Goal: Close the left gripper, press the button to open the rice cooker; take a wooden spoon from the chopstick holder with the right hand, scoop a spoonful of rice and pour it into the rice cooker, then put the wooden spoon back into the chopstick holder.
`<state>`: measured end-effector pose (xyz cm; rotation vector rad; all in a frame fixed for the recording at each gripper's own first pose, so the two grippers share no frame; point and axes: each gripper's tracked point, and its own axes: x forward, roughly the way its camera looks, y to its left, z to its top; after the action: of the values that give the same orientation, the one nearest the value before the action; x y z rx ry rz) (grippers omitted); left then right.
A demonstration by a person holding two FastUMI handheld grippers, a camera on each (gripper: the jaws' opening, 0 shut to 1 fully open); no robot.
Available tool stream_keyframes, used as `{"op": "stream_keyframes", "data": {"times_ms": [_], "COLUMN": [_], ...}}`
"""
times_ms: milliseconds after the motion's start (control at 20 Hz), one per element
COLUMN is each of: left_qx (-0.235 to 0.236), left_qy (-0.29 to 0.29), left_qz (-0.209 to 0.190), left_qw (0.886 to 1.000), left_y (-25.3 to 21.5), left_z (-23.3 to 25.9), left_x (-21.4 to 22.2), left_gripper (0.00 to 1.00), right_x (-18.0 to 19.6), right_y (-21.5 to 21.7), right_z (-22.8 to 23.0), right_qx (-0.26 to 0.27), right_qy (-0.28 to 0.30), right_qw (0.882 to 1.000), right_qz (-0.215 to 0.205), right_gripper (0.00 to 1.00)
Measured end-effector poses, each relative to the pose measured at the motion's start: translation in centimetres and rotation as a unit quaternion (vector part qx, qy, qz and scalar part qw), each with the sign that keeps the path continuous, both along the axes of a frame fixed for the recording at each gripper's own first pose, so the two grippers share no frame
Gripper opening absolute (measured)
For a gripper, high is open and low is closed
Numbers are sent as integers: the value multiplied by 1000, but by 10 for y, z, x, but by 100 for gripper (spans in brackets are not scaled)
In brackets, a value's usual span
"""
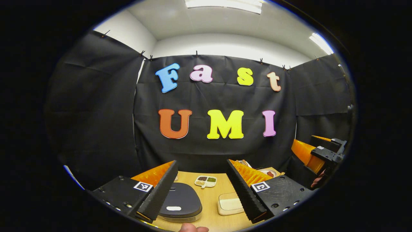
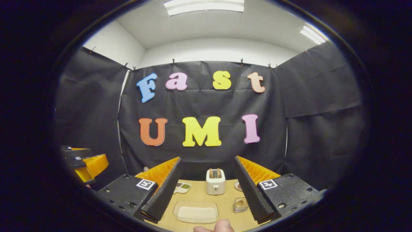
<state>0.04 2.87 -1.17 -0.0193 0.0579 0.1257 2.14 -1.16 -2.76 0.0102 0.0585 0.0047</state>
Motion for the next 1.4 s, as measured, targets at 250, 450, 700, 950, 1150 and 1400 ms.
{"op": "stream_keyframes", "data": {"times_ms": [250, 450, 700, 950, 1150, 1400], "left_qx": [-3, -27, -64, -77, -93, -126], "left_qy": [47, 106, 178, 225, 257, 296], "left_qz": [35, 68, 91, 95, 90, 78], "left_qw": [998, 992, 978, 967, 958, 944], "left_y": [17, 39, 61, 72, 75, 75], "left_z": [-34, -73, -117, -151, -180, -210], "left_x": [-12, -16, -15, -5, 11, 12], "left_gripper": [96, 96, 75, 24, 1, 0], "right_x": [14, 25, 38, 47, 52, 56], "right_y": [3, 4, -9, -31, -47, -62], "right_z": [-17, -30, -33, -43, -48, -58], "right_qx": [3, 8, 9, 4, 5, 0], "right_qy": [17, 32, 33, 44, 49, 58], "right_qw": [1000, 999, 999, 999, 999, 998], "right_qz": [17, 32, 31, 12, -3, -18], "right_gripper": [100, 100, 100, 100, 100, 100]}}
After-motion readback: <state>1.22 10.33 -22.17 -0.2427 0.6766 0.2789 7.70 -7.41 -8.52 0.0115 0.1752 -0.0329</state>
